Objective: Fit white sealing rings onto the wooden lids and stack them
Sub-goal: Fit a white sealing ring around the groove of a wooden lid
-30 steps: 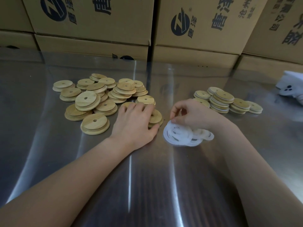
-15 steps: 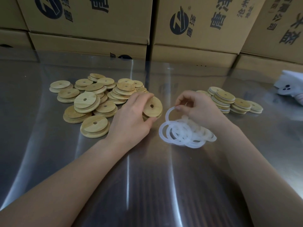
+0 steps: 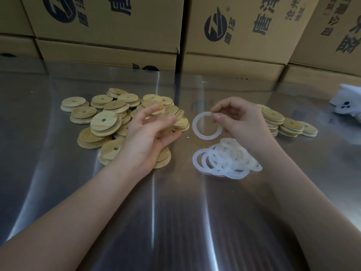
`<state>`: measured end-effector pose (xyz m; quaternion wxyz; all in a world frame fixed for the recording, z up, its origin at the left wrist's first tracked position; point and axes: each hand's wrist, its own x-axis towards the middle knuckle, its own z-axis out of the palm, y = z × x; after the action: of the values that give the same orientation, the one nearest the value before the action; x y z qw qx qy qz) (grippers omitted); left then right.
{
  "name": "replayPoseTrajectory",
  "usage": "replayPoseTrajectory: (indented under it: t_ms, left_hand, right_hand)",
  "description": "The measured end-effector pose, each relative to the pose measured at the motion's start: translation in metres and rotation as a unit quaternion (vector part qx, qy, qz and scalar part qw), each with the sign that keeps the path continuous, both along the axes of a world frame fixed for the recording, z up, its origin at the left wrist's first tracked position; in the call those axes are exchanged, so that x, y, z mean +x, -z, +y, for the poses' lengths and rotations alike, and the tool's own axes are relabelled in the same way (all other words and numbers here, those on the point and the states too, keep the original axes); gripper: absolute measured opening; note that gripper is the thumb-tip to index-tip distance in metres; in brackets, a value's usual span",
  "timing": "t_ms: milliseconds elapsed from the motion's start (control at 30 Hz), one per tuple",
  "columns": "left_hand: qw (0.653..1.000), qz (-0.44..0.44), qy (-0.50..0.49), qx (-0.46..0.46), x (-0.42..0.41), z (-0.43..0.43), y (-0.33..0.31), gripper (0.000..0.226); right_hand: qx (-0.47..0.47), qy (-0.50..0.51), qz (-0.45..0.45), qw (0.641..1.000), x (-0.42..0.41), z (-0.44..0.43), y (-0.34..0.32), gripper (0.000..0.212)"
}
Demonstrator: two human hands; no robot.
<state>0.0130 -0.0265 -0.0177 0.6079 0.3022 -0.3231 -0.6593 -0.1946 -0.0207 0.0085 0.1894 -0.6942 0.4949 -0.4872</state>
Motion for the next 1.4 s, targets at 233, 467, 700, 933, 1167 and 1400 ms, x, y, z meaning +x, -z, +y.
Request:
replayPoseTrajectory:
  t_ms: [233,467,700,933,1167,1400]
  left_hand:
    - [0.999,0.032,0.013,0.03,0.003,-0.005,0.002,0.037]
    - [0.999,0.028,0.02,0.041,0.009,-0.011,0.003,0.033]
    - [0.995,0.021,0.092,0.036,0.005,-0.004,0.002,0.032]
    - [0.987,-0.015,0.156,0.023,-0.003,0.002,0.001,0.047]
    - [0.982,-0.106,0.146,-0.058,-0.005,0.006,0.006,0.049]
    - [0.982,-0.108,0.141,-0.059,-0.008,0.007,0.008,0.04]
  right_hand:
    - [0.053,-0.085,-0.103,0.99,0.009,0.003,-0.001,0.025]
    - [0.103,-0.157,-0.137,0.973,0.009,0.003,-0.004,0.025]
    - [0.121,-0.175,-0.151,0.965,0.017,0.003,0.001,0.009]
    - [0.098,-0.126,-0.153,0.975,0.029,0.004,0.005,0.005]
    - [0.07,-0.071,-0.153,0.983,0.032,0.005,0.004,0.016]
    - [0.077,-0.061,-0.141,0.985,0.033,0.006,0.004,0.014]
